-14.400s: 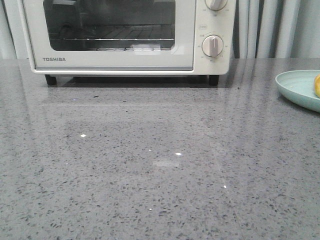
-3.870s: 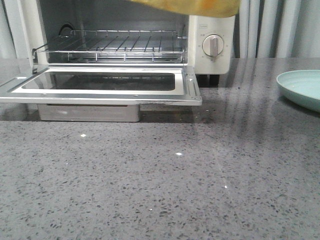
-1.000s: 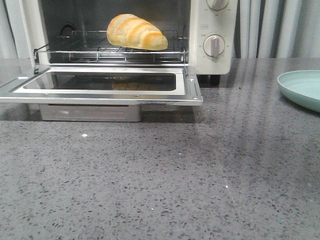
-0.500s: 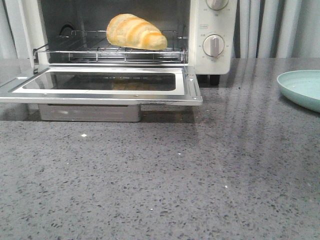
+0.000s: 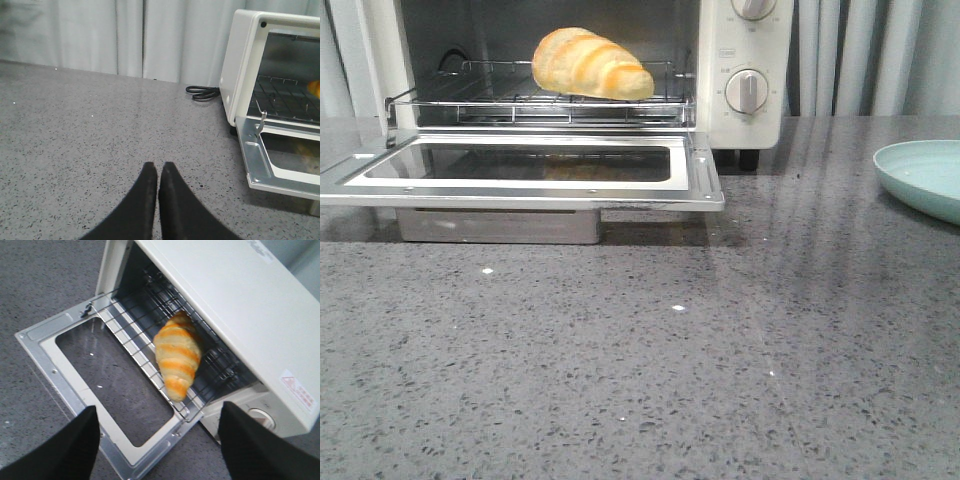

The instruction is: Put bread in oven

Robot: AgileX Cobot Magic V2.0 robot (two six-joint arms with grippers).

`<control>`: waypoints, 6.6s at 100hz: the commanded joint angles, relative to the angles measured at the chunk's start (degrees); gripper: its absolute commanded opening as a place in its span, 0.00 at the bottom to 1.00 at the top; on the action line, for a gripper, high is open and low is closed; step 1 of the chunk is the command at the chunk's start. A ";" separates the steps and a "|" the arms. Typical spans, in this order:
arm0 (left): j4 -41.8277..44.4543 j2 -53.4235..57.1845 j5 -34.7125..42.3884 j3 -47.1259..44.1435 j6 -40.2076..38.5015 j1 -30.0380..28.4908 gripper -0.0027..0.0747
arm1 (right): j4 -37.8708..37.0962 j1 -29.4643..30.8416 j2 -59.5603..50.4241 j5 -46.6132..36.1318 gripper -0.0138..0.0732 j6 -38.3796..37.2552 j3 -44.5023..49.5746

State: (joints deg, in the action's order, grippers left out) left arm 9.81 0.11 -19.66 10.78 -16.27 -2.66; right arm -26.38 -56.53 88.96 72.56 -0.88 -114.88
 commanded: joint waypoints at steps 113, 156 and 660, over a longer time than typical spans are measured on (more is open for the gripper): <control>-0.26 1.47 5.24 1.43 0.04 -0.09 0.01 | -4.88 17.04 -28.62 2.72 0.07 -8.36 35.88; -0.26 1.47 5.24 1.43 0.04 -0.09 0.01 | -4.62 17.04 -29.74 2.73 0.07 -8.36 36.69; -9.81 1.47 4.11 -12.18 19.83 5.56 0.01 | 22.60 61.66 -90.60 -54.24 0.07 -1.87 116.87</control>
State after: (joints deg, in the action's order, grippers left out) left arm 0.57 0.11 -18.69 -0.04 1.60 2.64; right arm -3.68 5.22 -0.41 19.44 -3.17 0.60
